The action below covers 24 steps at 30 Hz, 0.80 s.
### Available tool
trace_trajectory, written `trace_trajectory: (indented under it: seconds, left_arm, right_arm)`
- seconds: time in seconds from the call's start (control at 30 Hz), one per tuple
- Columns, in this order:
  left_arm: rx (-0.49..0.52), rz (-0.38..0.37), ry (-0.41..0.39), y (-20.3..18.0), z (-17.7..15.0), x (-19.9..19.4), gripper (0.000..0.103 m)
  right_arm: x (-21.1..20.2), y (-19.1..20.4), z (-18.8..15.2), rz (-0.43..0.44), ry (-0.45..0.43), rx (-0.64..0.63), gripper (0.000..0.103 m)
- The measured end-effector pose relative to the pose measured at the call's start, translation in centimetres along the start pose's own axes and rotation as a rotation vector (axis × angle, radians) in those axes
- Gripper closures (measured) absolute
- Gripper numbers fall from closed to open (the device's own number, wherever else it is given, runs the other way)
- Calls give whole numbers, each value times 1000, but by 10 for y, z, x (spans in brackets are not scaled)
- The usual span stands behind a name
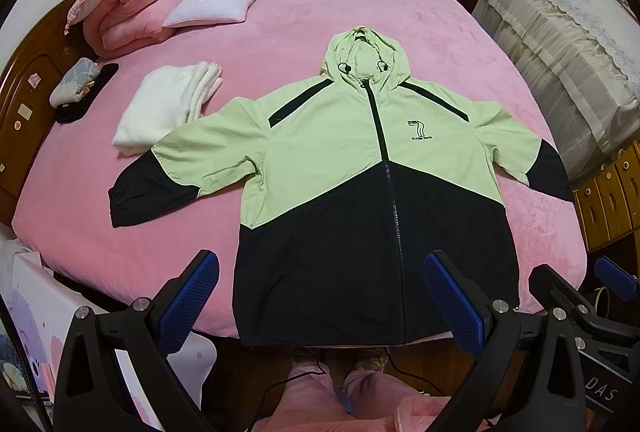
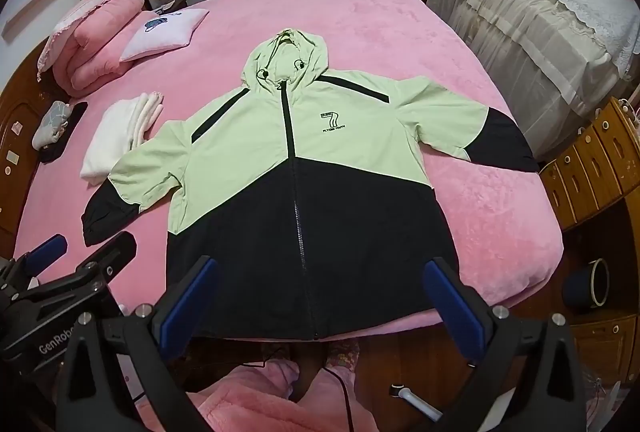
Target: Fold large clothes
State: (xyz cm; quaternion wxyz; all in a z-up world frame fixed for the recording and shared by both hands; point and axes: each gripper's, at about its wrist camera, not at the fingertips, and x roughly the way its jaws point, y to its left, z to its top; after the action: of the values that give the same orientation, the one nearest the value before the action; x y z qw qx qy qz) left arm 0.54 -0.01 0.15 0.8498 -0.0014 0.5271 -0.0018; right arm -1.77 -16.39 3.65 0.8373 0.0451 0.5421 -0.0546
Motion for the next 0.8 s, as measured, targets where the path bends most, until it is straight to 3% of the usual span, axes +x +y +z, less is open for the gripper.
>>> trace_trajectory:
  seconds: [0.4, 0.8]
  left_arm:
    - [-11, 11, -8, -6, -2, -3, 2]
    - [-63, 39, -9, -35, -12, -7, 2]
  right_arm:
    - [2, -4, 1, 3, -1, -3, 0]
    - [5, -45, 9, 48, 1, -58, 0]
